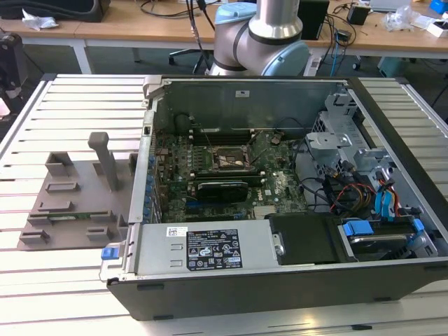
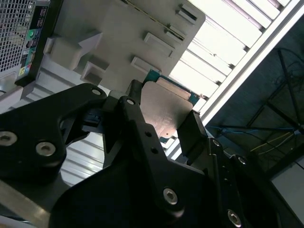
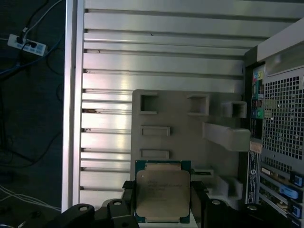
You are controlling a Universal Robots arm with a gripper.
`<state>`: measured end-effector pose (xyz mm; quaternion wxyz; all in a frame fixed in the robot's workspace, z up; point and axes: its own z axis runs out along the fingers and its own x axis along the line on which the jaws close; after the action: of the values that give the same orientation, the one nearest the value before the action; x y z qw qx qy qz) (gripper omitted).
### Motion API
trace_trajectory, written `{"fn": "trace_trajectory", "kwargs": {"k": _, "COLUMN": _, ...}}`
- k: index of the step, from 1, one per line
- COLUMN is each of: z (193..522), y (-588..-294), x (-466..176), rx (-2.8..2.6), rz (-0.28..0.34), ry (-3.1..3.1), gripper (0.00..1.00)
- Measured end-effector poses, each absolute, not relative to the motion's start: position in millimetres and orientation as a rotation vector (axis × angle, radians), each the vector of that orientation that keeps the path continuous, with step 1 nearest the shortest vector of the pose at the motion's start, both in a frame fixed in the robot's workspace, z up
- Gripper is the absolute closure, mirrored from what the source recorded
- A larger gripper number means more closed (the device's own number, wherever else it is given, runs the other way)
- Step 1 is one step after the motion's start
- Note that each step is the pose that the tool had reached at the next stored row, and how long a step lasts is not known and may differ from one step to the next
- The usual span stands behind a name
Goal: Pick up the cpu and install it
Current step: 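Pick up the cpu and move it towards the insertion slot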
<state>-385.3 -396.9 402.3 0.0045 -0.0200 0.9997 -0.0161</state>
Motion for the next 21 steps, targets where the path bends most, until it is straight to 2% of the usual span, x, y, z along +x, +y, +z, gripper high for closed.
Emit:
{"fn": "trace_trajectory", "kwargs": {"k": 7, "z": 412.7, "y": -396.9, "x": -385.2, "rx": -0.063, "rz": -0.05, "ry": 3.131, "gripper": 0.45}}
{"fn": "trace_trajectory", "kwargs": {"k": 11, "z": 412.8, "y": -396.8, "x": -385.3, "rx": -0.062, "rz": 0.02, "ry": 3.131, "gripper": 0.45}}
{"fn": "trace_trajectory", "kwargs": {"k": 21, "z": 412.8, "y": -396.8, "x": -377.6, "rx": -0.062, "rz": 0.023, "ry": 3.131, "gripper": 0.45}}
